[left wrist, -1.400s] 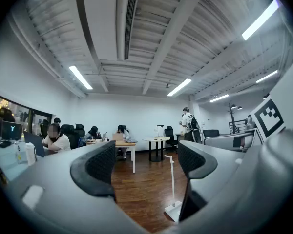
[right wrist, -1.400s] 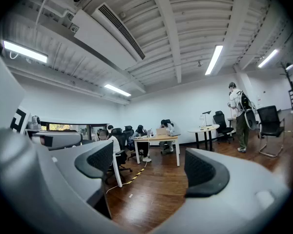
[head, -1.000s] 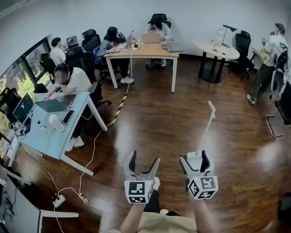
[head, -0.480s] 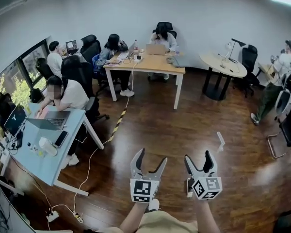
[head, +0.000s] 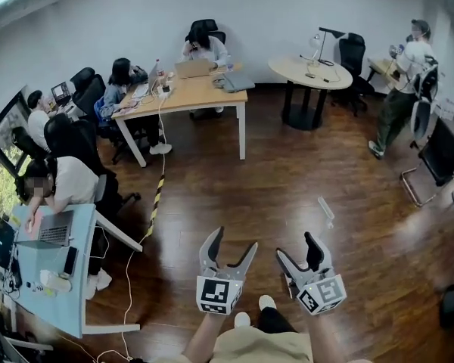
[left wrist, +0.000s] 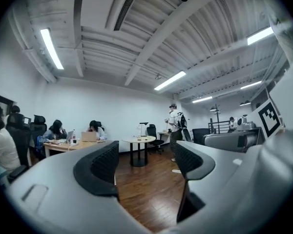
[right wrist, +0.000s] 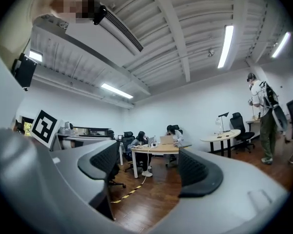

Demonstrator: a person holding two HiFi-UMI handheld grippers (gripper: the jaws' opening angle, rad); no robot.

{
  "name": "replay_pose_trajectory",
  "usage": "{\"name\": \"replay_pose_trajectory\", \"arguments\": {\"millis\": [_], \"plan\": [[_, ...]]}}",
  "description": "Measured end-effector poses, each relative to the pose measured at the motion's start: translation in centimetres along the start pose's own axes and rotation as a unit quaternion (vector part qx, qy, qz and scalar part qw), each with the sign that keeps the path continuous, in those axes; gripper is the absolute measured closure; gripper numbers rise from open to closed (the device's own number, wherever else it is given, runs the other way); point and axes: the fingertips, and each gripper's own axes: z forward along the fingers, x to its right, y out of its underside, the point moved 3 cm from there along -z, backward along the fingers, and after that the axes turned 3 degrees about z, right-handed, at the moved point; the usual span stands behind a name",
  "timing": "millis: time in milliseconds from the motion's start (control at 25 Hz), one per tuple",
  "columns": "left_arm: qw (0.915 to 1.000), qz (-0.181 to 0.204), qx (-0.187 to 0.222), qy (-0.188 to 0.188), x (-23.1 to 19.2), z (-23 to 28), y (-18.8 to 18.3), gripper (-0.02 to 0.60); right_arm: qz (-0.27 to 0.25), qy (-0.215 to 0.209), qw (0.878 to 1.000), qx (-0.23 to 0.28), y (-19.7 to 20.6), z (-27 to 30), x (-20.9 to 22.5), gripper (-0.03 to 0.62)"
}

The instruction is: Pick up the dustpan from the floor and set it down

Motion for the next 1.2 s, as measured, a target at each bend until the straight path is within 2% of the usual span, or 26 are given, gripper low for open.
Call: {"name": "replay_pose_trajectory", "arguments": {"millis": [120, 240, 440, 640, 800, 960, 1040, 1200], "plan": [[0.9986, 0.002, -0.001, 0.053, 2.6, 4.2, 0.0, 0.242, -0.010, 0.047, 0.999, -0.008, 0.0, -1.1, 4.0, 0.200], [0.9933, 0.005, -0.019, 0.113, 6.0, 7.9, 0.8, 0.257, 0.003, 0.097, 0.995, -0.009, -0.1, -2.8, 8.1, 0.211], [0.9774, 0.010, -0.051, 0.205, 12.3, 13.3, 2.7, 0.265, 0.048, 0.163, 0.985, -0.022, 1.7, -6.4, 15.0, 0.224], [0.9596, 0.013, -0.084, 0.268, 17.4, 16.9, 5.6, 0.268, 0.039, 0.204, 0.975, -0.085, 6.5, -9.8, 20.3, 0.227], [0.9476, 0.021, -0.110, 0.299, 20.5, 19.1, 8.8, 0.270, 0.054, 0.215, 0.966, -0.133, 11.4, -12.3, 23.5, 0.227], [0.9404, 0.030, -0.129, 0.313, 22.1, 20.5, 12.4, 0.275, 0.085, 0.210, 0.963, -0.146, 15.5, -13.6, 26.2, 0.245], [0.9379, 0.031, -0.148, 0.312, 22.2, 21.5, 14.7, 0.275, 0.088, 0.201, 0.963, -0.154, 17.3, -13.3, 27.7, 0.266], [0.9355, 0.016, -0.190, 0.297, 20.8, 23.4, 19.1, 0.275, 0.079, 0.170, 0.966, -0.181, 21.4, -10.4, 30.6, 0.266]]}}
